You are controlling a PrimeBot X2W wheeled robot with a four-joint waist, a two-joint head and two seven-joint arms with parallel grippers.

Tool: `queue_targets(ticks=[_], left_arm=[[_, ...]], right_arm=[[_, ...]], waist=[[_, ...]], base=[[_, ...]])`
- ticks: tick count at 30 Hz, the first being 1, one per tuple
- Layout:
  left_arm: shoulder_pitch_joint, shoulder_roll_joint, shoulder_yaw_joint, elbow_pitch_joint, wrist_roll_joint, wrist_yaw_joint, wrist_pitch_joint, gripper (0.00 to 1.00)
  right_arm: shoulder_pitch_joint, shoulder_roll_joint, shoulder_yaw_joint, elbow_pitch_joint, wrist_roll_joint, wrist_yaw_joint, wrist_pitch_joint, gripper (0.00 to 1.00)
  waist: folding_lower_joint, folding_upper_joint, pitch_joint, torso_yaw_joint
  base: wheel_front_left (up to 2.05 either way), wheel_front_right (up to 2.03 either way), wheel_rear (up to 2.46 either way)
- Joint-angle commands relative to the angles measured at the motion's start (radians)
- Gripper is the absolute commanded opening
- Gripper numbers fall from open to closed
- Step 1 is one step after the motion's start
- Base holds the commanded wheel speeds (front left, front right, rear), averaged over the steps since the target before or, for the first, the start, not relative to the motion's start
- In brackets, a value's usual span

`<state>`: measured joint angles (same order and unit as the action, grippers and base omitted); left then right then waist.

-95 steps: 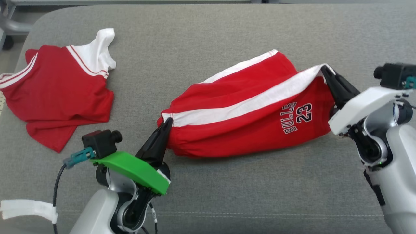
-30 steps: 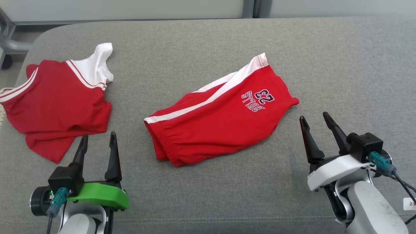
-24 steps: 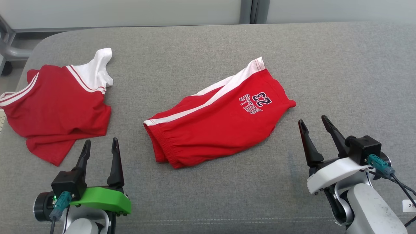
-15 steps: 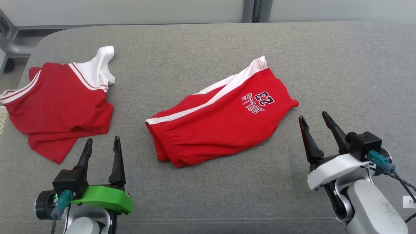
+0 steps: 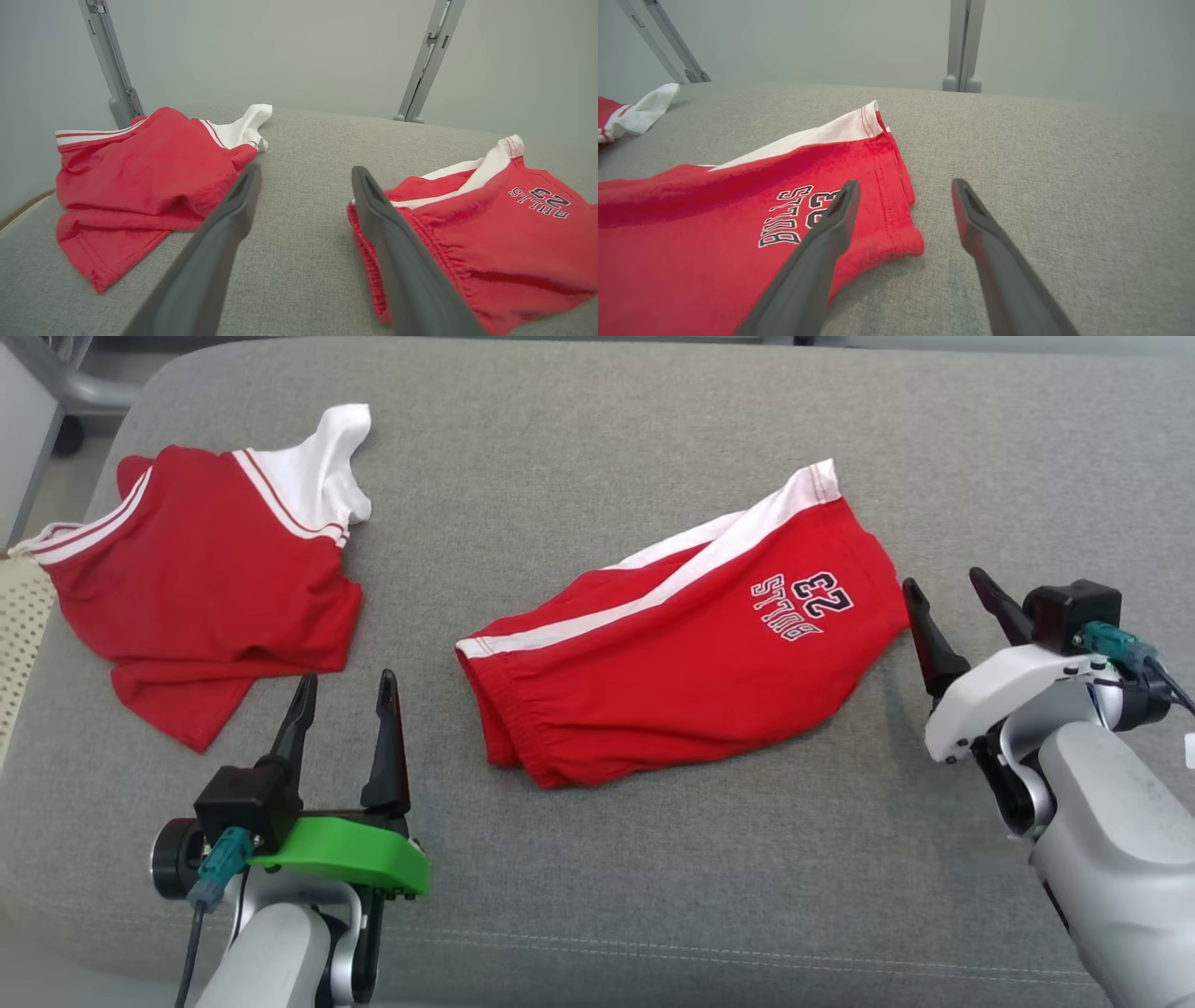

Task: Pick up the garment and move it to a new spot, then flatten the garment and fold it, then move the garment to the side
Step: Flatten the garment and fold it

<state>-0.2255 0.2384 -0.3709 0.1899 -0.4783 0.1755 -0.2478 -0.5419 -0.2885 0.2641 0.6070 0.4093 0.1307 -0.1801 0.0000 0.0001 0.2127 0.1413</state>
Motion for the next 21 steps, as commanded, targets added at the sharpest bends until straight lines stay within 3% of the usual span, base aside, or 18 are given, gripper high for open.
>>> queue_targets(ticks=[1, 8, 16, 17, 18, 19, 21], left_arm=[[-0.029, -0.012, -0.005, 0.007, 0.005, -0.011, -0.007, 1.00], [-0.064, -0.043, -0.025, 0.034, 0.014, -0.035, -0.013, 1.00], [-0.095, -0.064, -0.027, 0.063, 0.029, -0.053, -0.018, 1.00], [-0.099, -0.065, -0.025, 0.064, 0.033, -0.056, -0.018, 1.00], [-0.101, -0.066, -0.025, 0.067, 0.034, -0.059, -0.019, 1.00], [-0.103, -0.066, -0.024, 0.069, 0.035, -0.060, -0.018, 1.00], [-0.103, -0.067, -0.023, 0.073, 0.041, -0.062, -0.018, 1.00]], right_arm=[[-0.043, -0.012, 0.026, 0.051, 0.024, 0.000, 0.007, 1.00], [-0.154, -0.039, 0.113, 0.235, 0.102, 0.000, 0.015, 1.00], [-0.200, -0.017, 0.188, 0.333, 0.185, 0.000, -0.016, 1.00], [-0.203, -0.015, 0.201, 0.338, 0.194, 0.000, -0.017, 0.72], [-0.204, -0.011, 0.212, 0.339, 0.207, 0.000, -0.024, 0.31], [-0.201, -0.008, 0.225, 0.341, 0.219, 0.000, -0.026, 0.00], [-0.194, -0.005, 0.241, 0.337, 0.245, 0.000, -0.039, 0.00]], waist=[[0.0000, -0.0001, 0.063, 0.060], [0.0000, -0.0001, 0.112, 0.101], [0.0000, -0.0001, 0.128, 0.097], [0.0000, -0.0001, 0.128, 0.093], [0.0000, -0.0001, 0.128, 0.088], [0.0000, -0.0001, 0.127, 0.084], [0.0000, -0.0001, 0.123, 0.075]], base=[[0.00, 0.00, 0.00], [0.00, 0.00, 0.00], [0.00, 0.00, 0.00], [0.00, 0.00, 0.00], [0.00, 0.00, 0.00], [0.00, 0.00, 0.00], [0.00, 0.00, 0.00]])
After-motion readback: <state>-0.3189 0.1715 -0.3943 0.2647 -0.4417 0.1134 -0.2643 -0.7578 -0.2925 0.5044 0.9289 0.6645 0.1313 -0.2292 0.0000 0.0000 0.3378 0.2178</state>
